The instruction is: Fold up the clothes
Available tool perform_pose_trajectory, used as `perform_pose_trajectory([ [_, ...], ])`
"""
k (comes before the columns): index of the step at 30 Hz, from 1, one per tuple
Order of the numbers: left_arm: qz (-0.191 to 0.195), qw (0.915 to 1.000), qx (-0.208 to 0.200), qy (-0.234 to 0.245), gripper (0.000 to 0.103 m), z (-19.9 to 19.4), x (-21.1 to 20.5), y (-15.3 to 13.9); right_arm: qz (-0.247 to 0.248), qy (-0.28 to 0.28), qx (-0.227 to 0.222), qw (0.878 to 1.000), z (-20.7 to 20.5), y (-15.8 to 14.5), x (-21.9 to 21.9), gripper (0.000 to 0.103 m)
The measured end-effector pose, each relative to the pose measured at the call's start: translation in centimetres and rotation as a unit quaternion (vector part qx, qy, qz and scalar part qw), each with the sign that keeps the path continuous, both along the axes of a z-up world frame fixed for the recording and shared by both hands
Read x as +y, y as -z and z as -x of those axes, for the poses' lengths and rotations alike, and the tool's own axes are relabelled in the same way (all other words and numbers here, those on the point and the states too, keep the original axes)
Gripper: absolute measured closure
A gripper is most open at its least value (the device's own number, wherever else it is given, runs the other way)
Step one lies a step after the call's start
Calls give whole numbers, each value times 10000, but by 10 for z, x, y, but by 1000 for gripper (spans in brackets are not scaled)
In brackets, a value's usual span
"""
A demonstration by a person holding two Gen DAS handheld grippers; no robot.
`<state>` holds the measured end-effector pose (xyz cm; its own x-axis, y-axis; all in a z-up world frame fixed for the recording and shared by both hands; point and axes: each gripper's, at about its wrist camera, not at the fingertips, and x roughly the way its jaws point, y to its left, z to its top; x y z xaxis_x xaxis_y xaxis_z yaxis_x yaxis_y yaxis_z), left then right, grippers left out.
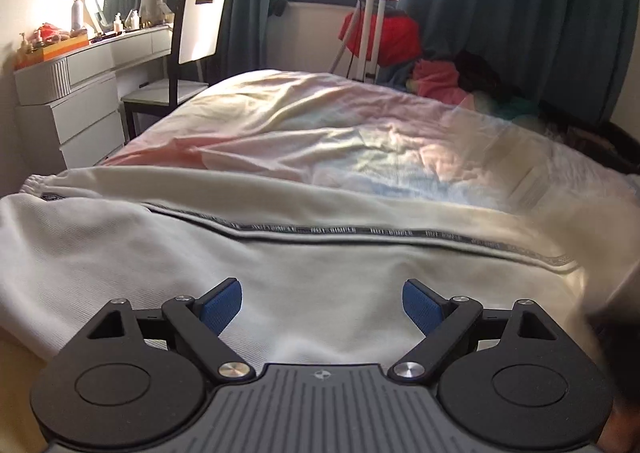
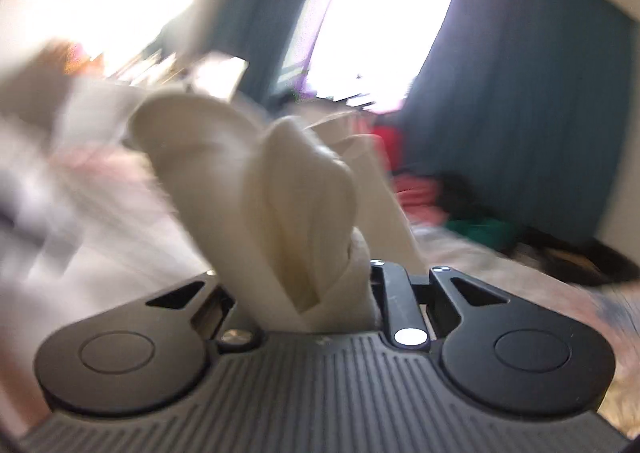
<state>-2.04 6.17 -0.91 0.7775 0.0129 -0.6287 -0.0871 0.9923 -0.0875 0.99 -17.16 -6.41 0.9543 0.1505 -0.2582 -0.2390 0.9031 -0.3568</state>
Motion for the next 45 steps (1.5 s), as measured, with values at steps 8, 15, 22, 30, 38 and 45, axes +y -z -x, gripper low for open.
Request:
perform_pose_trajectory([
  [8,207,9993,-306,28,14,13,11,-23,1344,-626,632,9869,5,67,43,84],
  [15,467,9964,-711,35,14,23,33,-39,874,-536,294,9943,23,35,77,84],
  [22,471,9974,-524,-118,14,17,55,-24,623,-607,771,9932,11,59,129,83],
  [30,712,9954,-622,184,14,19,50,-19,-503,-1084,1733,9776,7,28,97,45],
  [38,417,9943,-681,701,14,25,19,-13,-1431,-1369,2278,9533,57,-12,41,32],
  [45,-478,9907,-428,1198,14,27,-29,11,-1767,-56,1608,9710,30,-18,-10,32],
])
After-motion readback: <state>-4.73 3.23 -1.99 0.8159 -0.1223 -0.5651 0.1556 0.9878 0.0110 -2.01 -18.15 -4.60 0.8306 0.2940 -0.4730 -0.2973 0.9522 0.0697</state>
